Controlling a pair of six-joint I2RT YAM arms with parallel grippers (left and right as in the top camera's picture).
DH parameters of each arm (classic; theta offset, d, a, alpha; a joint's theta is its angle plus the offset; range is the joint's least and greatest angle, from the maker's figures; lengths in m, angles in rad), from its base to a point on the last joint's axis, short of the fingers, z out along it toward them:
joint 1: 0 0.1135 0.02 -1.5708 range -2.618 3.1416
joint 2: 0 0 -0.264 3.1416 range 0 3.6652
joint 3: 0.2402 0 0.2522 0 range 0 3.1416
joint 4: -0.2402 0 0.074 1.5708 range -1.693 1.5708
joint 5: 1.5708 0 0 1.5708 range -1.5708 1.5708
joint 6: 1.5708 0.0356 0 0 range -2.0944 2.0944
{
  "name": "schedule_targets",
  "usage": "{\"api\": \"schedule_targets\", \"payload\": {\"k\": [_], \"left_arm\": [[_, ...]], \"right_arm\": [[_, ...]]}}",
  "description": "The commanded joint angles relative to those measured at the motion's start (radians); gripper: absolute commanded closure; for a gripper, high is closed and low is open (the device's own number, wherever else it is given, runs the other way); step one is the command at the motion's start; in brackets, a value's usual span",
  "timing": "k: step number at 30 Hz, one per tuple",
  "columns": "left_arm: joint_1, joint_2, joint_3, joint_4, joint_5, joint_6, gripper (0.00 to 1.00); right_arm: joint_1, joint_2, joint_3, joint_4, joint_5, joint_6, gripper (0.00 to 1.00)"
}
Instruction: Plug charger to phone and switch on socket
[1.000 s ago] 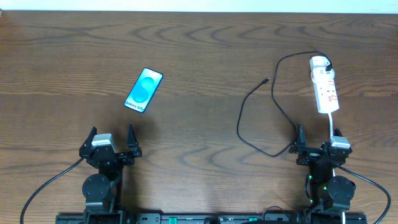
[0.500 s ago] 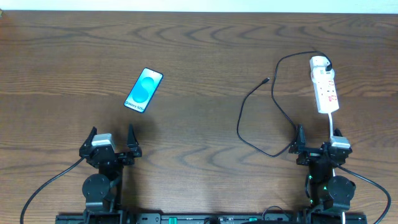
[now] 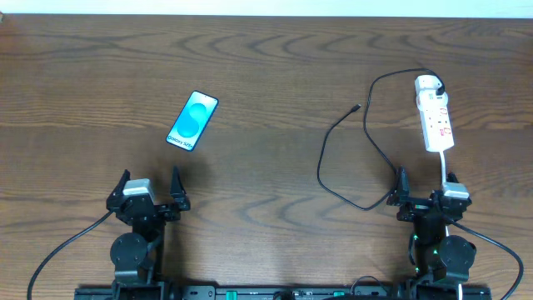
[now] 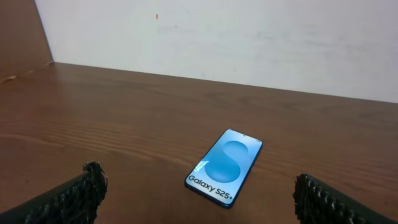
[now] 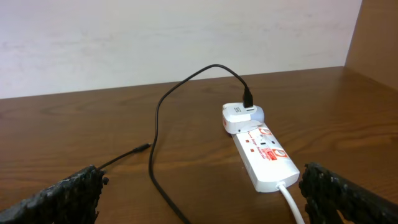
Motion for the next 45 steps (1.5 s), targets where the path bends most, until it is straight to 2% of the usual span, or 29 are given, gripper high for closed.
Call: {"api": "schedule_targets", "payload": {"k": [1, 35, 40, 45], "left_arm": [[0.004, -0.006, -0.014, -0.034, 0.014, -0.005, 0.02], [0.004, -0.006, -0.014, -0.047, 0.013, -0.005, 0.02], [0.004, -0.006, -0.001, -0.073, 0.013, -0.060, 0.02], [0.004, -0.006, 0.016, -0.115, 0.013, -0.065, 0.02]], "right_arm": [[0.009, -0.006, -0.001, -0.004, 0.000, 0.009, 0.01], [0.009, -0.006, -0.001, -0.004, 0.000, 0.009, 0.01], [0.009, -0.006, -0.001, -0.004, 0.000, 0.009, 0.01], [0.009, -0.006, -0.001, -0.004, 0.000, 0.009, 0.01]]}}
